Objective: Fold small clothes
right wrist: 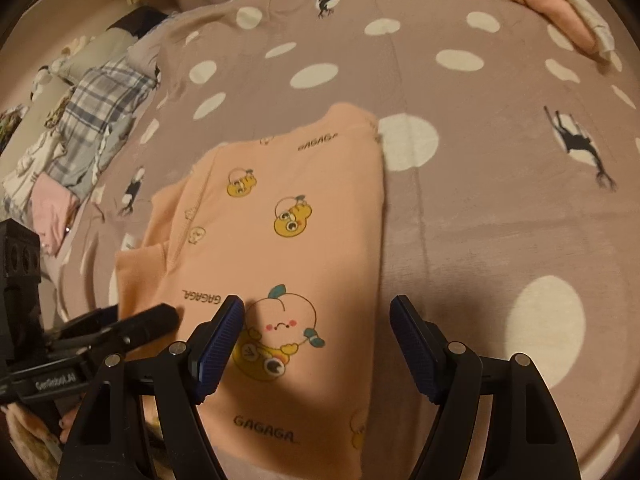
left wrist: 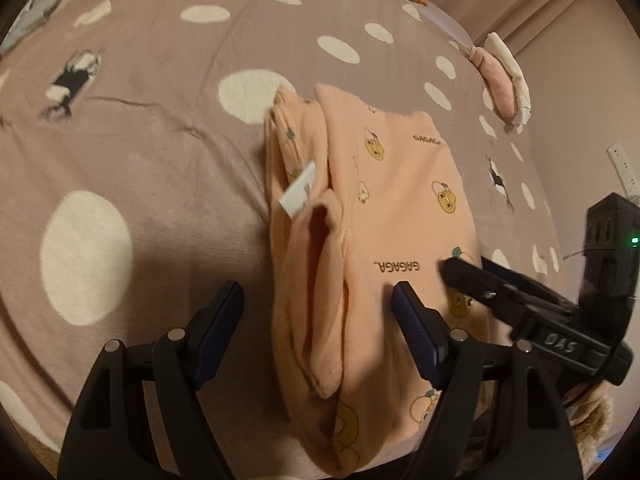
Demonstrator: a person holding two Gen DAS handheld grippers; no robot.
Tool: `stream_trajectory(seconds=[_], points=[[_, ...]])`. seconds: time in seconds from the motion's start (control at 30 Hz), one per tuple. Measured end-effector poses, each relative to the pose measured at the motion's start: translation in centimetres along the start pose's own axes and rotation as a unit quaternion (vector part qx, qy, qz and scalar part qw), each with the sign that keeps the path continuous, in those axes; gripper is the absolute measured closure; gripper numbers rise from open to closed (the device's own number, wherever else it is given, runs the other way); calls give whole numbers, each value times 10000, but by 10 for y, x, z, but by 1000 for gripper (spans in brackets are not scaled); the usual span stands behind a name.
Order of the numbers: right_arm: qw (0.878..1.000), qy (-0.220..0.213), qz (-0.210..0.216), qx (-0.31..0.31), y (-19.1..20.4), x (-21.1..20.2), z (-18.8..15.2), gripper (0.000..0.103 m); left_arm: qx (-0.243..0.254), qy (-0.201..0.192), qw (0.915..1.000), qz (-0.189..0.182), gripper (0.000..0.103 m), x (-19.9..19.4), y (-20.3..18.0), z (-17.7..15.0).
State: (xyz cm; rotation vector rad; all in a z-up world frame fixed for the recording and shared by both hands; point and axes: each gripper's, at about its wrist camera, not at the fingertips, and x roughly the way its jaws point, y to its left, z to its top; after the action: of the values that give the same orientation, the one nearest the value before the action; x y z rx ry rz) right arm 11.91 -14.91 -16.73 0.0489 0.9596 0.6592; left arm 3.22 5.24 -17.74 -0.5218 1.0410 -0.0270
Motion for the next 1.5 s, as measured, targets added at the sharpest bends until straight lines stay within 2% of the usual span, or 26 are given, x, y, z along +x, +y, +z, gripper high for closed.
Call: stream_trajectory(seconds=[0.07,0.13,0.17,0.2,0.27,0.3,0.37,0.4,0.67,0.9,1.2,1.5], points=[[9999,75,85,24,-1,6,0,28,-35,3,10000,-86,28,3,0,1],[9998,57,188,47,-3,7,0,29,-71,-8,9999,-154,40,5,1,1],[9997,38,235,47,-3,7,0,36,-96,18,9996,-270,52,7,0,2],[9997,27,244,57,-4,7,0,39,-136,83,9992,-370,59,9,0,3],[9998,5,214,53,-6,7,0,54,-181,99,9991,-371,66,11,-2,3],[9998,-15,211,44,-6,6,0,58,-142,86,9993,-346,70,10,-4,3],[9997,-122,222,13,-5,-1,0,74,-75,15,9995,-312,75,4,-11,4],[9996,-160,226,-13,-5,-3,1,76,-51,-27,9996,-294,76,1,-14,4],[9970,-732,148,-225,-4,-45,9,79,499,-508,9971,-270,77,-28,-56,11],[9930,-1177,-39,-127,-24,-72,16,79,859,-759,9928,-361,77,-28,-90,23],[9919,-1188,-379,253,-55,-69,15,79,1167,-580,9909,-338,77,12,-118,31],[9936,-829,-518,575,-78,-45,5,79,1154,-152,9931,-124,76,51,-117,25]])
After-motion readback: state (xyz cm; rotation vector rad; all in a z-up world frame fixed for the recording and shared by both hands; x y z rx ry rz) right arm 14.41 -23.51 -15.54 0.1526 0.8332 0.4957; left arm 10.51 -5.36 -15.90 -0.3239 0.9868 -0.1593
